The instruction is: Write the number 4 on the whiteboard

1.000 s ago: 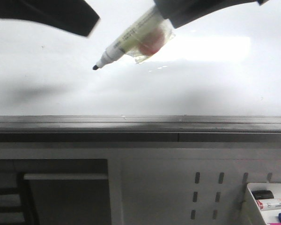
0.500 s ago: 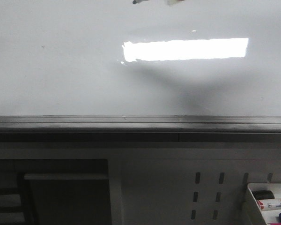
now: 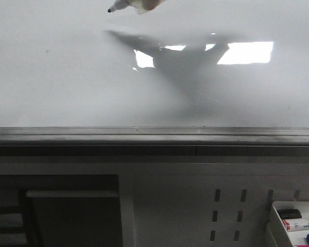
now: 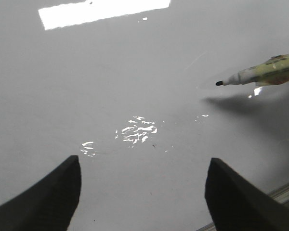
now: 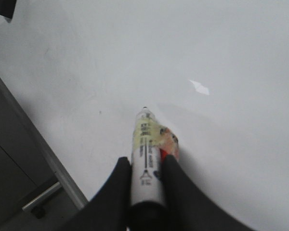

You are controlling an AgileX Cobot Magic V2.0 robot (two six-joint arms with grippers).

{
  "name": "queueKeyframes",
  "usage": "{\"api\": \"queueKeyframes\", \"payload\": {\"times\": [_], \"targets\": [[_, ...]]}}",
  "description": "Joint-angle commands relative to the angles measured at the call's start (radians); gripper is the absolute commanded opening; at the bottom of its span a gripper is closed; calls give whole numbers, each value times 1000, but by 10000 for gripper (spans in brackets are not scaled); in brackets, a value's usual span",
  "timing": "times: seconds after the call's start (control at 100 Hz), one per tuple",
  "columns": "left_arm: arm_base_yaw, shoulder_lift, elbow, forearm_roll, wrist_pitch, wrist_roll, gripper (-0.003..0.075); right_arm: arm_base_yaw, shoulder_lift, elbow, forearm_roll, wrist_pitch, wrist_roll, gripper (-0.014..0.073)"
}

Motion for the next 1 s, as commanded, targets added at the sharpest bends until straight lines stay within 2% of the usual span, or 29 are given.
{"api": "queueKeyframes", "payload": {"times": [0.0, 0.15, 0.3, 0.56, 0.74, 0.87, 0.99], "targets": [[3, -4, -26, -29, -50, -8, 489, 17, 5, -51, 35, -55, -14, -43], [3, -4, -26, -29, -52, -8, 489, 38, 44, -55, 33, -139, -14, -43], [3, -4, -26, -29, -61, -8, 489, 42, 78, -55, 33, -20, -14, -43], [3, -4, -26, -29, -66, -8, 489, 74, 94, -53, -35, -39, 56, -43], [3, -4, -26, -29, -66, -8, 489, 70, 25, 4, -194, -135, 207, -43], [3, -4, -26, -30, -66, -8, 489, 37, -67, 92, -203, -191, 237, -43], [3, -4, -26, -38, -66, -8, 489, -6, -143, 154, -203, -170, 244, -43]]}}
